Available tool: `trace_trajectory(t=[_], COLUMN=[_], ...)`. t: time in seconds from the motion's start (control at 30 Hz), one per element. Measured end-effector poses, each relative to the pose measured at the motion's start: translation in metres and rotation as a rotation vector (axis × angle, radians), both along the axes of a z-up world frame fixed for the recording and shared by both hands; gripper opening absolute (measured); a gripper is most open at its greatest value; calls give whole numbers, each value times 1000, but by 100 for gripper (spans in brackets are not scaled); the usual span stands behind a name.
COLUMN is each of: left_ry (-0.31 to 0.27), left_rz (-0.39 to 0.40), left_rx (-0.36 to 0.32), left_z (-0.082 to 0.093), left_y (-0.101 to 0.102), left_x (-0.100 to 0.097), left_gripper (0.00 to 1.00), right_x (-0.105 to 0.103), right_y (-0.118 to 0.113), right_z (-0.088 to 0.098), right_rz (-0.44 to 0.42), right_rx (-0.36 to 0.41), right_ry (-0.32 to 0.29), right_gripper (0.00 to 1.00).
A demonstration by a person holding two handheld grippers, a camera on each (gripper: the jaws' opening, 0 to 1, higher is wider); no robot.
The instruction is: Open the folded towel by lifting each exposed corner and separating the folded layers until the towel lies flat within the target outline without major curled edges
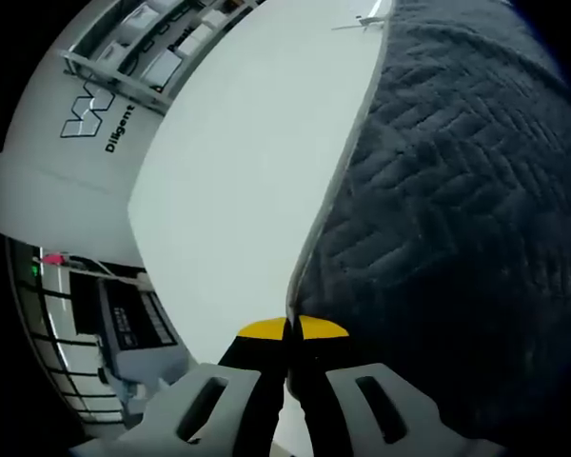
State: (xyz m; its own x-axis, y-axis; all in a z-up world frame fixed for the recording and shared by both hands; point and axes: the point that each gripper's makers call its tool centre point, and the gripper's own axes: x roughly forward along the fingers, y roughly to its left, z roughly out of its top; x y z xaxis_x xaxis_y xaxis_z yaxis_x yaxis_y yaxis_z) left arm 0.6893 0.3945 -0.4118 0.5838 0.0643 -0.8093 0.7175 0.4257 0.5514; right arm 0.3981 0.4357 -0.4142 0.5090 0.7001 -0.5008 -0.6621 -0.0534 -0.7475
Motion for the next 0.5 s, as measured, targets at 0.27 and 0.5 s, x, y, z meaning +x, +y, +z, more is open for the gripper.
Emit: trace_trajectory(t=[0.27, 0.5], left_ry=[7, -58], left_rz=[-6, 67], left_rx=[13, -6], left_z=[0, 14], left_y=[-2, 7], left_x=[-1, 13], left_gripper=[1, 24], right_x=[1, 0], right_y=[0, 6], right_z=[0, 14], right_rz=[5, 62], right_rx=[-9, 55], right_ry=[-23, -7], right_gripper=[0, 14])
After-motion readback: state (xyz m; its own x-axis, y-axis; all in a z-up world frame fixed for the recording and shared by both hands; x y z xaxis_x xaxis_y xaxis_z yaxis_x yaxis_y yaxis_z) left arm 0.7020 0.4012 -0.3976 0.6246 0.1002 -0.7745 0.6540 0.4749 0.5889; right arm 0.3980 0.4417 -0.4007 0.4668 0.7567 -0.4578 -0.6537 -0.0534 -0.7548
